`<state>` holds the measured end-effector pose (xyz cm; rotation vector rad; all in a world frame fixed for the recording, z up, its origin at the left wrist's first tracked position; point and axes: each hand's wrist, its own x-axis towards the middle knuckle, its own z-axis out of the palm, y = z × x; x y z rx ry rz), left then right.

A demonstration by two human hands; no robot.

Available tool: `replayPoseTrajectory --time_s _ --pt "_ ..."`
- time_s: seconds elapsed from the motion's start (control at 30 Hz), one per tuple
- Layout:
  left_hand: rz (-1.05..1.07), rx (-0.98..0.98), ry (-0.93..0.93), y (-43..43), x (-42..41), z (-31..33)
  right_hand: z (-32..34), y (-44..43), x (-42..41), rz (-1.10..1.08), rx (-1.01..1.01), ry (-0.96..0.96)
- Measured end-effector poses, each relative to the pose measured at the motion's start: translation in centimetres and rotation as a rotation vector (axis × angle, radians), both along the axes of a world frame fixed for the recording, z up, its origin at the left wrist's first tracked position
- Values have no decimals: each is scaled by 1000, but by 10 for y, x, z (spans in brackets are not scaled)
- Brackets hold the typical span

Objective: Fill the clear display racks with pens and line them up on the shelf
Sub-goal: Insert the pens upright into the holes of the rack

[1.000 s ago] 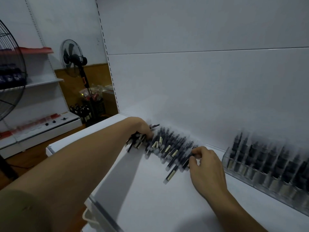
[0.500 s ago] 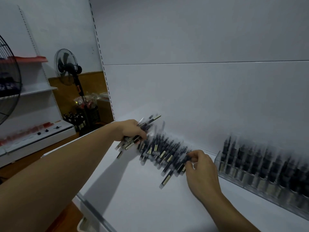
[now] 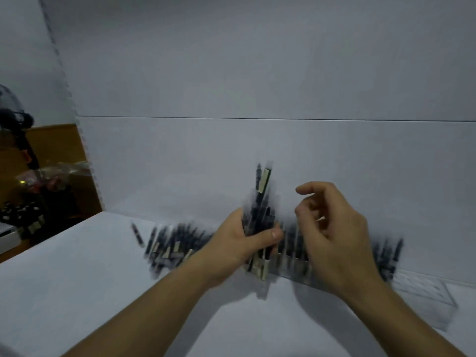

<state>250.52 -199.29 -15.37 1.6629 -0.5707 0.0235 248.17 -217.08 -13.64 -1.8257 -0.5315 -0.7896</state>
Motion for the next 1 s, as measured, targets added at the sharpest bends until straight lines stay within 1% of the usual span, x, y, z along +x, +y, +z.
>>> replayPoseTrajectory --time_s 0.07,0.17,0.27,0.37,0.5,0.57,0.7,0.77,0.83,1.0 --pt "-83 -47 4 -39 -1 -8 -2 -35 -8 -89 -1 -27" --pt "-144 -95 37 -91 -4 -16 -14 -80 -11 -193 61 -3" --pt "-156 -131 83 -129 -8 -27 -29 -106 -12 -225 86 -2" --pt "-175 -109 50 -153 -12 -37 -35 -113 -18 -194 82 -13" --pt "-156 -104 -27 -164 -14 -42 -32 -113 -23 -3 71 4" --pt "-134 -99 -56 -165 -14 -47 -32 -113 -25 47 66 0" --pt "-199 -142 -82 -168 -23 -50 -32 -110 -26 -9 -8 11" --pt "-188 -153 -97 -169 -24 -52 -34 -110 -23 5 16 24" --pt "-156 -150 -73 -168 -24 -55 -36 -113 -20 3 39 29" --pt "-144 -104 7 -159 -26 -59 -38 -121 -17 -21 -40 61"
